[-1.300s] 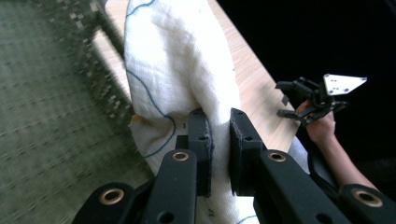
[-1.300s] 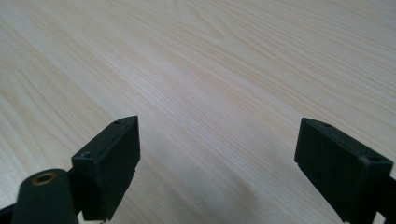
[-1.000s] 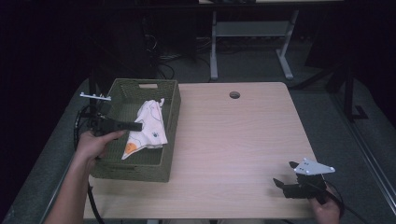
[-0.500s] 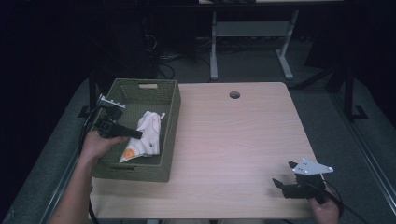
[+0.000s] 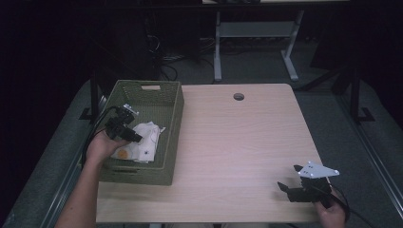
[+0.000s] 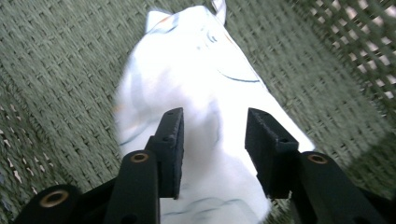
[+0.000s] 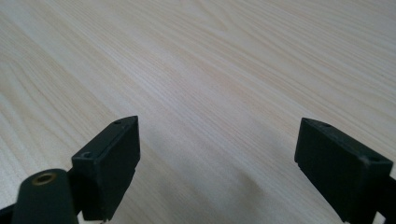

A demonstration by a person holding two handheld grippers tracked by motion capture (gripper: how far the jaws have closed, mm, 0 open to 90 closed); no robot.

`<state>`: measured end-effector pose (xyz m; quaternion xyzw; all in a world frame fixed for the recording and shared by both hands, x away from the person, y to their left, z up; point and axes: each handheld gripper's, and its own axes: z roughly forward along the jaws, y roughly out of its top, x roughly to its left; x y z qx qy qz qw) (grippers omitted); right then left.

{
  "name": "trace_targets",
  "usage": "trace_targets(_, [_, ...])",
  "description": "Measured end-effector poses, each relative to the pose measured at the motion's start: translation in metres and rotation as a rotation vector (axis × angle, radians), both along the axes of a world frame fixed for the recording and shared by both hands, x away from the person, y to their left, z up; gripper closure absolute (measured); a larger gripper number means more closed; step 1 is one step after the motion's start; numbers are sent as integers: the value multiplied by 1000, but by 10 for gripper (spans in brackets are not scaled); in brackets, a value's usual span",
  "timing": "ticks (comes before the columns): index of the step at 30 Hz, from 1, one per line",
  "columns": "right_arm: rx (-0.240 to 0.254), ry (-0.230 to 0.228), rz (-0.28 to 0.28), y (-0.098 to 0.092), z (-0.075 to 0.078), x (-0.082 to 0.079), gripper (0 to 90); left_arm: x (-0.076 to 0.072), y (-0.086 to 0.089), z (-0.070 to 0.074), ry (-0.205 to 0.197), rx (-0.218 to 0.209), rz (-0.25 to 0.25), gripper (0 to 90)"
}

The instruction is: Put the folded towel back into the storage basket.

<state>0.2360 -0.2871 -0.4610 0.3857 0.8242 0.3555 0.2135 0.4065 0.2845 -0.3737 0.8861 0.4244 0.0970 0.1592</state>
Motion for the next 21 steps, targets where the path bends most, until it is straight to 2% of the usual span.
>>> trace_targets(3, [-3, -1, 5, 0, 0, 0, 137, 0, -1, -4, 10, 27, 15, 568])
trace_targets(5, [-5, -4, 7, 1, 0, -1, 137, -1, -2, -7, 31, 26, 5, 589])
trace_targets(7, [-1, -5, 6, 1, 1, -1, 137, -1, -3, -10, 62, 17, -5, 646])
trace_targets(8, [1, -5, 6, 1, 1, -1, 137, 0, -5, -13, 91, 4, -14, 666])
trace_targets(10, [1, -4, 8, 1, 1, -1, 137, 0, -10, -19, 124, 4, -25, 668])
trace_targets(12, [-3, -2, 10, 2, 1, -1, 137, 2, -16, -28, 162, 26, -41, 613])
trace_targets(14, [-5, -3, 13, 2, 0, -1, 137, 3, -18, -31, 171, 27, -43, 571])
trace_targets(15, [-5, -3, 13, 2, 0, -1, 137, 4, -20, -36, 189, 16, -42, 571])
trace_targets(17, [-7, 0, 11, 2, 0, -1, 137, 7, -23, -42, 220, 29, -37, 525])
trace_targets(19, [-5, 0, 11, 2, 0, -1, 137, 9, -26, -49, 250, 55, -49, 518])
trace_targets(21, [-4, -4, 12, 1, 0, -1, 137, 11, -27, -50, 255, 58, -42, 531])
